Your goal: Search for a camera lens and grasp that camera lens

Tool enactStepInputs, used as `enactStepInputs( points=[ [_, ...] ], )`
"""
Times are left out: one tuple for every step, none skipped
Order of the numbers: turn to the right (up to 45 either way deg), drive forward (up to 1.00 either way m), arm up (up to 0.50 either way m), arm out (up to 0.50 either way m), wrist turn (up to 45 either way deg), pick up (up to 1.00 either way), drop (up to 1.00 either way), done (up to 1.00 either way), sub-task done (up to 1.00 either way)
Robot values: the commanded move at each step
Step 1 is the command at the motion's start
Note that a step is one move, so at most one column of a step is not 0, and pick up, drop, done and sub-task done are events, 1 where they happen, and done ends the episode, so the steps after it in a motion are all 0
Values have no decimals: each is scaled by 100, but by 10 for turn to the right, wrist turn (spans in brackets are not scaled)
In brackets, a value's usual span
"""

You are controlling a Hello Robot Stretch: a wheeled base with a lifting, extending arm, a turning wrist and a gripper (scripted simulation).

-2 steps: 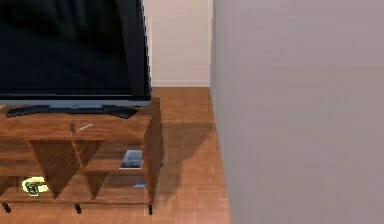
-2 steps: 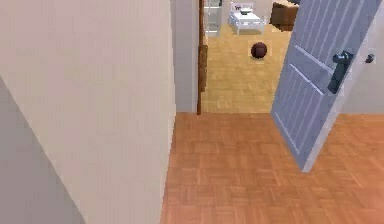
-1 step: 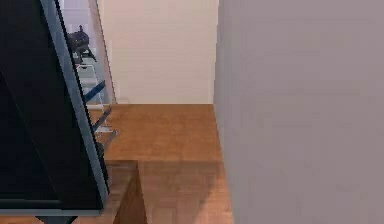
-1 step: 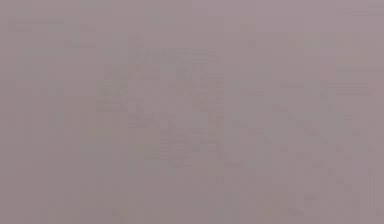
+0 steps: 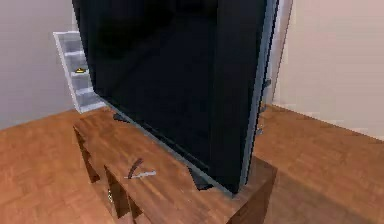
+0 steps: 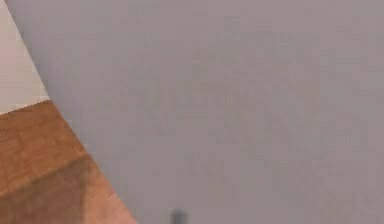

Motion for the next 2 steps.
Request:
enactStepInputs(
  points=[
    [-450,0,0,0,0,0,0,0,0],
    [-270,0,0,0,0,0,0,0,0]
  ],
)
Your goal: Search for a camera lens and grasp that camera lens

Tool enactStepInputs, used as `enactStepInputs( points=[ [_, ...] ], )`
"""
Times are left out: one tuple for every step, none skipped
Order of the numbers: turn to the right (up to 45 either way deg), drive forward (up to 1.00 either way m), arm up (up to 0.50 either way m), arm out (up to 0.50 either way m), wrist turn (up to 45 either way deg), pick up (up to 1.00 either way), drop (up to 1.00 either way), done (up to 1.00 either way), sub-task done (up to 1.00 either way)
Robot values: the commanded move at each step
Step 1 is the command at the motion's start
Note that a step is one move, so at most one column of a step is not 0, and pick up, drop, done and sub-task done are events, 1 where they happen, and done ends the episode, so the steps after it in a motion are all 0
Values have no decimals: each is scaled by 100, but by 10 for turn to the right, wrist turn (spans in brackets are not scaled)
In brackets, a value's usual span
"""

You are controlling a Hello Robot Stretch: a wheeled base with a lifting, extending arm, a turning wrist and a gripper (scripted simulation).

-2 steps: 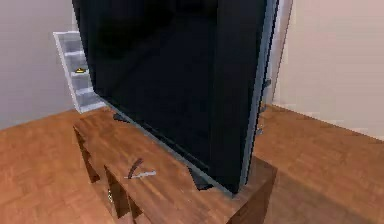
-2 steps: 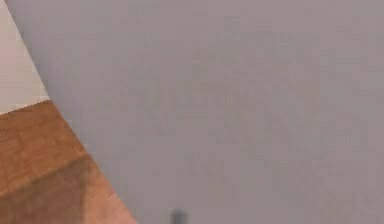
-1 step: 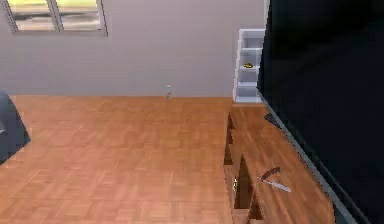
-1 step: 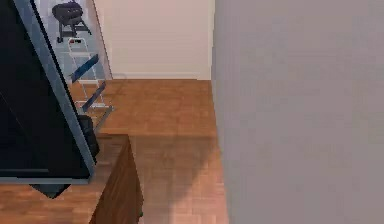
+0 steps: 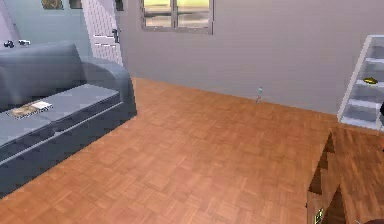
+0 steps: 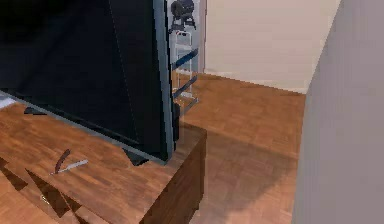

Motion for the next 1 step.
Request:
enactStepInputs(
  points=[
    [-30,0,0,0,0,0,0,0,0]
  ],
)
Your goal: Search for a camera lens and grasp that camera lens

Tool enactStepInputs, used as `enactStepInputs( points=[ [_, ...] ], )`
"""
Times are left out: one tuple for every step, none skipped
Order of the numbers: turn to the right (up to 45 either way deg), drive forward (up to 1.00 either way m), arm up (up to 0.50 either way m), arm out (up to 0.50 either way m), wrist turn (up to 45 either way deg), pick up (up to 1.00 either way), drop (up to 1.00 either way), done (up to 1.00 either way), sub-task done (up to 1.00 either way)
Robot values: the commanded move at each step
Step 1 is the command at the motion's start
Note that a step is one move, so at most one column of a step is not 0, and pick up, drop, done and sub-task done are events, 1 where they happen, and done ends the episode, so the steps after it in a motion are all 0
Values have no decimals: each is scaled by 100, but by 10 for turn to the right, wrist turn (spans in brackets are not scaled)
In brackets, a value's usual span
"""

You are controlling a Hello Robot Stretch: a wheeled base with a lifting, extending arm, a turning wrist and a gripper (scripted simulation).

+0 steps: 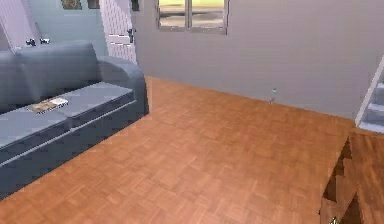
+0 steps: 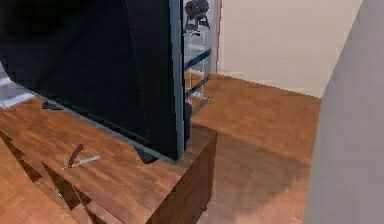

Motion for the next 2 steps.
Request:
enactStepInputs(
  points=[
    [450,0,0,0,0,0,0,0,0],
    [450,0,0,0,0,0,0,0,0]
  ],
)
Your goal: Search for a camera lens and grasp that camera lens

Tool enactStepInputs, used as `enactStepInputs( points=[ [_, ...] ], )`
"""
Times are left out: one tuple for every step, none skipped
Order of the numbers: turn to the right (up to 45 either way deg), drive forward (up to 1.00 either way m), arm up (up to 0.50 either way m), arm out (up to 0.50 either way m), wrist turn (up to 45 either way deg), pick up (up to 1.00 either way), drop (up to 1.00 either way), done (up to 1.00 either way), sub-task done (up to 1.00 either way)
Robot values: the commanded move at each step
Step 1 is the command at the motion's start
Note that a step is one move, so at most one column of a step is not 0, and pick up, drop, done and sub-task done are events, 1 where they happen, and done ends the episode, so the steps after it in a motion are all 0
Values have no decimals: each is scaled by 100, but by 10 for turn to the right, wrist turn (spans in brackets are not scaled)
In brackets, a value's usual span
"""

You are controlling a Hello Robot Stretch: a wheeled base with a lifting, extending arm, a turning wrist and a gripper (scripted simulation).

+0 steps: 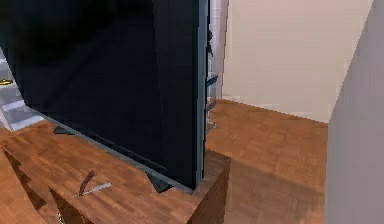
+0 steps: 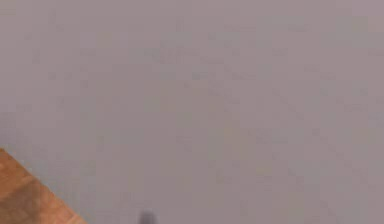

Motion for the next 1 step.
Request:
enactStepInputs(
  points=[
    [270,0,0,0,0,0,0,0,0]
  ],
)
